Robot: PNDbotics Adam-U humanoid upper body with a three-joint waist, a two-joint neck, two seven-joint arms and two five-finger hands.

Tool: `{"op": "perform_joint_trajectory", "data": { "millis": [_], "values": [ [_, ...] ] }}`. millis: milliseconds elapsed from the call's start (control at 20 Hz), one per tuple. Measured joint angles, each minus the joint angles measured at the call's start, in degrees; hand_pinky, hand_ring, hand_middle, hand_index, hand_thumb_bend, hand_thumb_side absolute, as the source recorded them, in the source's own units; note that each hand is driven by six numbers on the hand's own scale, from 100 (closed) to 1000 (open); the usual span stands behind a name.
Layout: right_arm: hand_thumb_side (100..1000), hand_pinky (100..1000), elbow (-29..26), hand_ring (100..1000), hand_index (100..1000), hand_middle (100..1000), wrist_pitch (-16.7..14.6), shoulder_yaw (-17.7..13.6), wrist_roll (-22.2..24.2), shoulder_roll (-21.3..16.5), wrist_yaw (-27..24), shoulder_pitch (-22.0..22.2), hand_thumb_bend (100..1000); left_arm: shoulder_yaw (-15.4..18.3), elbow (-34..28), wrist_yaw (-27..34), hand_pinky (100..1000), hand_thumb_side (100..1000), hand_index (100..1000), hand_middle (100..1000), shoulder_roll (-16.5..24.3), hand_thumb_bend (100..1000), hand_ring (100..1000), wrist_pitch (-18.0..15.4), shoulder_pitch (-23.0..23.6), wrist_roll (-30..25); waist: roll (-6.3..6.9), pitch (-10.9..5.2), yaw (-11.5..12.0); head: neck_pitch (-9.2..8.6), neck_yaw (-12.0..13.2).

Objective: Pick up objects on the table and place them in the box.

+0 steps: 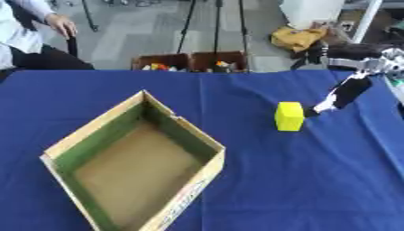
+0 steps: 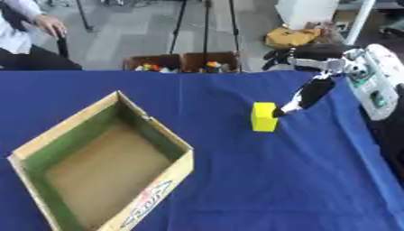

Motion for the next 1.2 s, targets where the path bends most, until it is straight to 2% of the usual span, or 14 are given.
{"op": "perform_joint_trajectory", "data": {
  "millis": [250,600,950,1200],
  "values": [
    [534,864,3.2,922,908,948,0.4,0.0,0.4,1.7,2.7,-1.2,647,0.0,0.0,0.0,717,996,947,852,0.0,100,680,0.3,0.0,0.0,0.00,0.00,0.0,0.01,-0.3],
    [538,857,6.3,901,881,756,-0.1,0.1,-0.1,3.1,5.6,-2.0,634,0.0,0.0,0.0,716,995,947,851,0.0,100,680,0.7,-0.2,0.1,-0.02,0.00,-0.1,0.07,-0.4],
    [512,852,7.2,891,868,745,-0.3,0.3,-0.3,3.7,6.8,-1.8,573,0.0,0.0,0.0,716,994,947,850,0.0,100,681,0.9,-0.4,0.1,-0.02,0.00,-0.1,0.08,-0.4],
    [482,853,7.8,885,870,748,-0.6,0.2,-0.6,4.5,7.7,-1.4,564,0.0,0.0,0.0,716,993,947,849,0.0,100,680,1.0,-0.4,0.1,-0.02,0.00,0.2,0.07,-0.4]
  ]
}}
